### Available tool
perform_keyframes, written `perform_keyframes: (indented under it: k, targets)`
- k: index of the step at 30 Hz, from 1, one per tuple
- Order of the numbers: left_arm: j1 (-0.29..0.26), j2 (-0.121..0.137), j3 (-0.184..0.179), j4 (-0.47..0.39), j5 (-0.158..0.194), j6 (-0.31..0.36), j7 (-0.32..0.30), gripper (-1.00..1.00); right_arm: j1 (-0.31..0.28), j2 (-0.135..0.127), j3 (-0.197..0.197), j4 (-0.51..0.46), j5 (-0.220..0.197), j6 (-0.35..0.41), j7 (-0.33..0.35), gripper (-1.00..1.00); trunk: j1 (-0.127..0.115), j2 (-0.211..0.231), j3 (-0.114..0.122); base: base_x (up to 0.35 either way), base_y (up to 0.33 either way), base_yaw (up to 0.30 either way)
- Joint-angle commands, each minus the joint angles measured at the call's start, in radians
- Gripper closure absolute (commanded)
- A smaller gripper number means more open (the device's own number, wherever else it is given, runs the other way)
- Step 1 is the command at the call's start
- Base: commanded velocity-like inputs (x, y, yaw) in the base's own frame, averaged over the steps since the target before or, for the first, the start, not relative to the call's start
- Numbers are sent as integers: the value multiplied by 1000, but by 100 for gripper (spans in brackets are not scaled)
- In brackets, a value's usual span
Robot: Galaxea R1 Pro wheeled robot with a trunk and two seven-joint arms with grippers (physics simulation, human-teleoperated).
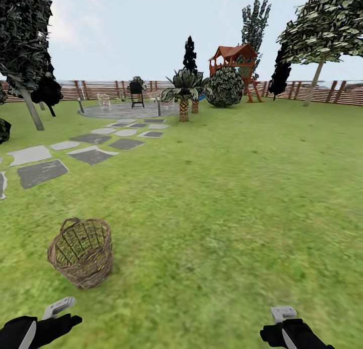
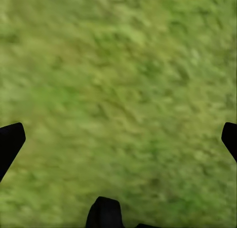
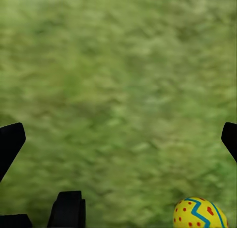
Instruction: Take the three Easter eggs out of the wicker basket on the lawn in the garden, then place them on the lawn next to a single tree (choose any tree) so that all three eggs are next to the same tree and none are left in the basket.
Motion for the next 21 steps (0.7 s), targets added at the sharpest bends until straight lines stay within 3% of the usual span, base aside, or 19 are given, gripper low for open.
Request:
perform_keyframes:
  k: [1,5,14,17,21]
  targets:
    - [-1,-1,4,-1,3,7,-4,-100,0,-1,6,-2,-3,5,0,-100,0,0,-1,0,0,0]
    - [-1,-1,4,-2,5,6,-6,-100,0,-1,5,-2,-3,5,0,-100,0,0,-1,24,0,0]
    - [-1,1,9,-2,10,6,-7,-100,0,-2,7,-9,3,6,0,-100,0,0,-1,300,0,0]
    - [-1,-1,7,-1,9,6,-6,-100,0,-6,11,-39,10,-5,-3,-100,0,0,-1,329,0,0]
    - [-1,-8,6,-1,8,6,-6,-100,0,-14,24,-154,59,-59,-1,-100,0,0,-1,330,0,0]
